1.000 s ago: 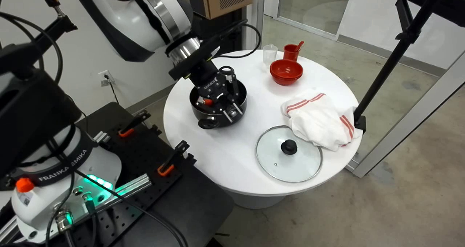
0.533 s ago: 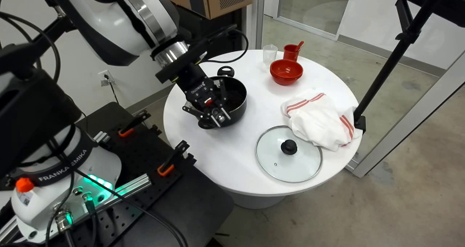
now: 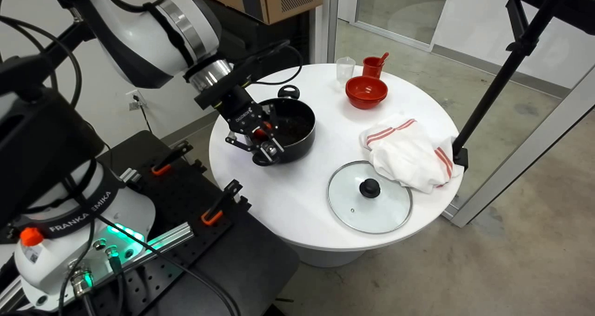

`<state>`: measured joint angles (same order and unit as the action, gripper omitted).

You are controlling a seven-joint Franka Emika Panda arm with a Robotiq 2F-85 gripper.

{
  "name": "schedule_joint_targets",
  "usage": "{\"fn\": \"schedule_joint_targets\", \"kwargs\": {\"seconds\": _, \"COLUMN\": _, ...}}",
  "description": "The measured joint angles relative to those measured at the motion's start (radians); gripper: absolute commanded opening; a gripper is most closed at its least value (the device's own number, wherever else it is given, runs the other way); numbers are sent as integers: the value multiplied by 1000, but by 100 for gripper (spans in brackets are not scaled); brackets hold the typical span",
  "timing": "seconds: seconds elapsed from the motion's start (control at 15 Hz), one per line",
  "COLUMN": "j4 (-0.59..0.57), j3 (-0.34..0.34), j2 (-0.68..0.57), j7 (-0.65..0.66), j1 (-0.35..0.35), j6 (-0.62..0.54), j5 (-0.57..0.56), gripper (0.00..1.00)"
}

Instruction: Stir the content in the pot with the spoon

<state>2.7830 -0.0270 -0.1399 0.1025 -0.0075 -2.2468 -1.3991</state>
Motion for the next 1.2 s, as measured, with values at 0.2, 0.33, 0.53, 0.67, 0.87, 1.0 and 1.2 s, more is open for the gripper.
{"fn": "schedule_joint_targets", "kwargs": {"seconds": 0.2, "j4": -1, "j3": -18, "j2": -24, "j7": 49, "j1": 20, "j6": 0, "j5": -19, "gripper": 7}}
{"fn": "schedule_joint_targets", "kwargs": {"seconds": 0.33, "j4": -1, "j3": -32, "j2": -40, "j7": 88, "j1": 32, "j6": 0, "j5": -37, "gripper": 7}}
{"fn": "schedule_joint_targets", "kwargs": {"seconds": 0.53, "j4": -1, "j3": -57, "j2": -65, "j7": 175, "j1": 57, "j6": 5, "j5": -66, "gripper": 7}}
{"fn": "schedule_joint_targets", "kwargs": {"seconds": 0.67, "j4": -1, "j3": -75, "j2": -82, "j7": 248, "j1": 76, "j6": 16, "j5": -86, "gripper": 7}}
{"fn": "schedule_joint_targets", "kwargs": {"seconds": 0.87, "j4": -1, "j3": -99, "j2": -101, "j7": 338, "j1": 99, "j6": 40, "j5": -101, "gripper": 7}}
{"fn": "schedule_joint_targets", "kwargs": {"seconds": 1.0, "j4": -1, "j3": -107, "j2": -108, "j7": 378, "j1": 107, "j6": 55, "j5": -109, "gripper": 7}}
{"fn": "schedule_joint_targets", "kwargs": {"seconds": 1.2, "j4": -9, "j3": -107, "j2": -109, "j7": 406, "j1": 107, "j6": 68, "j5": -120, "gripper": 7}}
